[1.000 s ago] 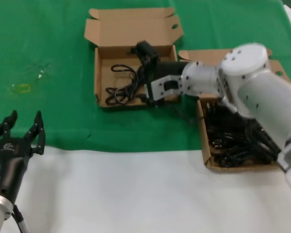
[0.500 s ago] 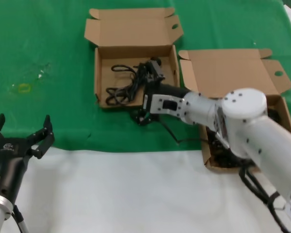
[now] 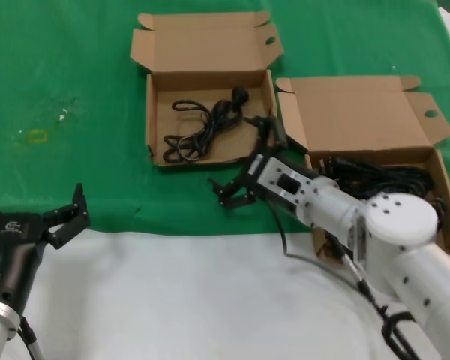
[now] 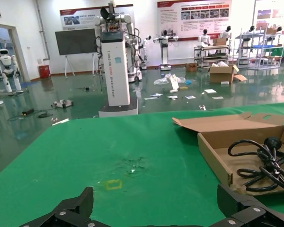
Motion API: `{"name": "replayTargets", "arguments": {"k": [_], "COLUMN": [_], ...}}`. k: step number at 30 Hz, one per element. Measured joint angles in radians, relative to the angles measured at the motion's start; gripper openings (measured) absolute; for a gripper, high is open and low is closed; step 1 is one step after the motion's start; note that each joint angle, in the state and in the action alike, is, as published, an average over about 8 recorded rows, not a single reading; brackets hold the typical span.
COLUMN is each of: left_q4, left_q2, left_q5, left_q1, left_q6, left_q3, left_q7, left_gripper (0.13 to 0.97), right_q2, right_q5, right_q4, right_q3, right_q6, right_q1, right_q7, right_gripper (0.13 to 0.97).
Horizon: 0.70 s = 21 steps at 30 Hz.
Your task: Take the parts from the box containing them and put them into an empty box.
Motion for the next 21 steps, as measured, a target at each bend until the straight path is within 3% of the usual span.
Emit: {"name": "replayTargets", "arguments": {"k": [10,21], "left_q4": [0.000,0.000], "left_q2": [0.000,0.000], "left_q5": [0.000,0.000], "left_q1": [0.000,0.000], "left_q6": [0.000,0.000], "left_q3": [0.000,0.000], "left_q7": [0.000,0.000], "left_gripper": [0.948,0.966], "right_q2": [0.040,0.084], "right_q5": [-0.018,-0.037], "right_q4": [0.200,0.419], "right_q3": [0.110,0.230], "right_q6": [0.085,0.179], "right_q1": [-0.182,-0.382], "right_q7": [0.177,0.372], "right_gripper": [0.966,0.966]}}
